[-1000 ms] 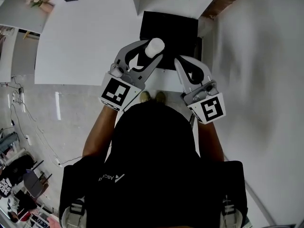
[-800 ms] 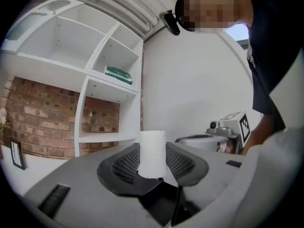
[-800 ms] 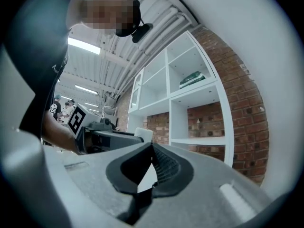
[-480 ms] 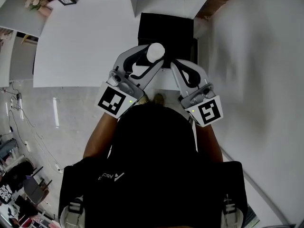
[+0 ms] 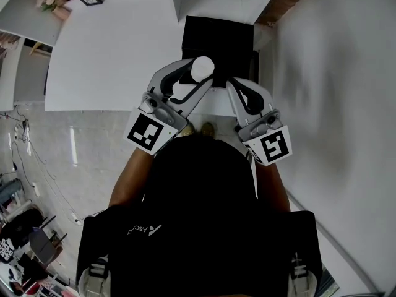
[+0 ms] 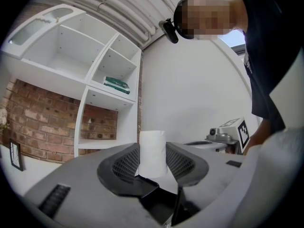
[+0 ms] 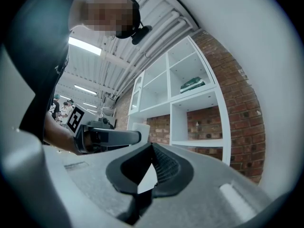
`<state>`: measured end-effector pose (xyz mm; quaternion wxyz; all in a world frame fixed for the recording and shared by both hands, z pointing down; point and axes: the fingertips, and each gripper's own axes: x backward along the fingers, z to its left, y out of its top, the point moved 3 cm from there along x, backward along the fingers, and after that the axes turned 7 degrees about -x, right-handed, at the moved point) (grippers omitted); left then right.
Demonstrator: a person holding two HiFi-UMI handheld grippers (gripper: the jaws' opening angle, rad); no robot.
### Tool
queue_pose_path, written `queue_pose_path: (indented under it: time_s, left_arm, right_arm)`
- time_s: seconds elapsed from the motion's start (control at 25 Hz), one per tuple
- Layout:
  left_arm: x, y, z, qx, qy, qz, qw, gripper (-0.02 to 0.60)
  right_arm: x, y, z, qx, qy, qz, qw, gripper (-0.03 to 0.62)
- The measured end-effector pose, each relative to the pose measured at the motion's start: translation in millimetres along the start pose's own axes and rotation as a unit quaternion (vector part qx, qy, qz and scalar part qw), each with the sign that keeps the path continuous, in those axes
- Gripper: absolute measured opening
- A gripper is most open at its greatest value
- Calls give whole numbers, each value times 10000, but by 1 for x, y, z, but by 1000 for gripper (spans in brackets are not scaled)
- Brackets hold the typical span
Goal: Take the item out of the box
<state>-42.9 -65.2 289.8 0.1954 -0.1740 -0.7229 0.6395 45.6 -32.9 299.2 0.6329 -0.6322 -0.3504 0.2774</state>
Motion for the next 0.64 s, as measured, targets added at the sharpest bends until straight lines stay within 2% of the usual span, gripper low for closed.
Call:
queue_pose_path:
  time_s: [0.64]
  left_arm:
    - [-2,-6,4,43,48,60,10000,169]
  right_arm:
    - [-1,-7,-9,-25,-91,4,10000,2]
